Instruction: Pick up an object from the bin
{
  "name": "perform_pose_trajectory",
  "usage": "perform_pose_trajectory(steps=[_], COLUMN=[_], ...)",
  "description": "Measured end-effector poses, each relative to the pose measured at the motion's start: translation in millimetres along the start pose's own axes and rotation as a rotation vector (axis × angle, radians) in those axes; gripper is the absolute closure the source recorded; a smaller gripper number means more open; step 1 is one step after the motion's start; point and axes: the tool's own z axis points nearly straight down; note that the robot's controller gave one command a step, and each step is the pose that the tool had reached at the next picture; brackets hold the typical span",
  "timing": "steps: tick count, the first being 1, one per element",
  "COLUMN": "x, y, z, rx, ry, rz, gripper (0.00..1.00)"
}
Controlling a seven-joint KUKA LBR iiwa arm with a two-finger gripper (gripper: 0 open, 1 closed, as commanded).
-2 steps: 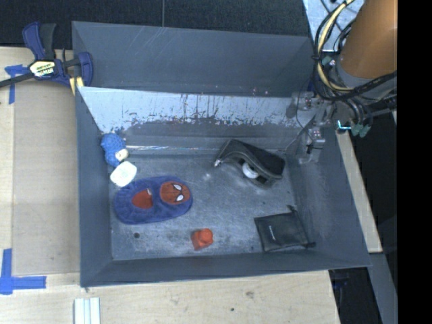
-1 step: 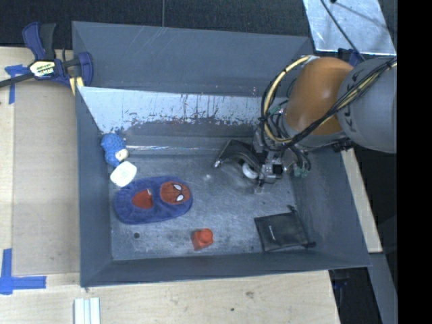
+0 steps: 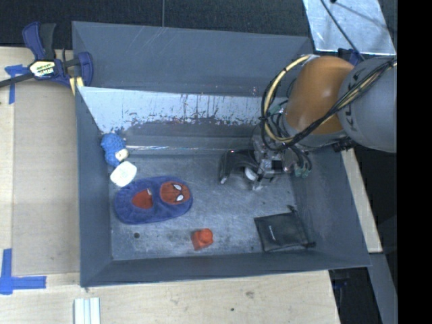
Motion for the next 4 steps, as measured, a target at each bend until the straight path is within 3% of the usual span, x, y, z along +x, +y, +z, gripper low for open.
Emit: perform_pose_trajectory(steps=[1,2,3,4], x=[-5.3,11.2,8.2,9.9], y=[6.4,33.8,30.9,30.7], z=[-5.0,-16.3,-121.0,-115.9], rx=[0.004,-0.023,-0.016,-0.023], ry=[-0.010,0.021,0.014,0.021], rz=[-0.703,-1.324,-1.331,-1.329], gripper=[1.00,1.00,1.00,0.00])
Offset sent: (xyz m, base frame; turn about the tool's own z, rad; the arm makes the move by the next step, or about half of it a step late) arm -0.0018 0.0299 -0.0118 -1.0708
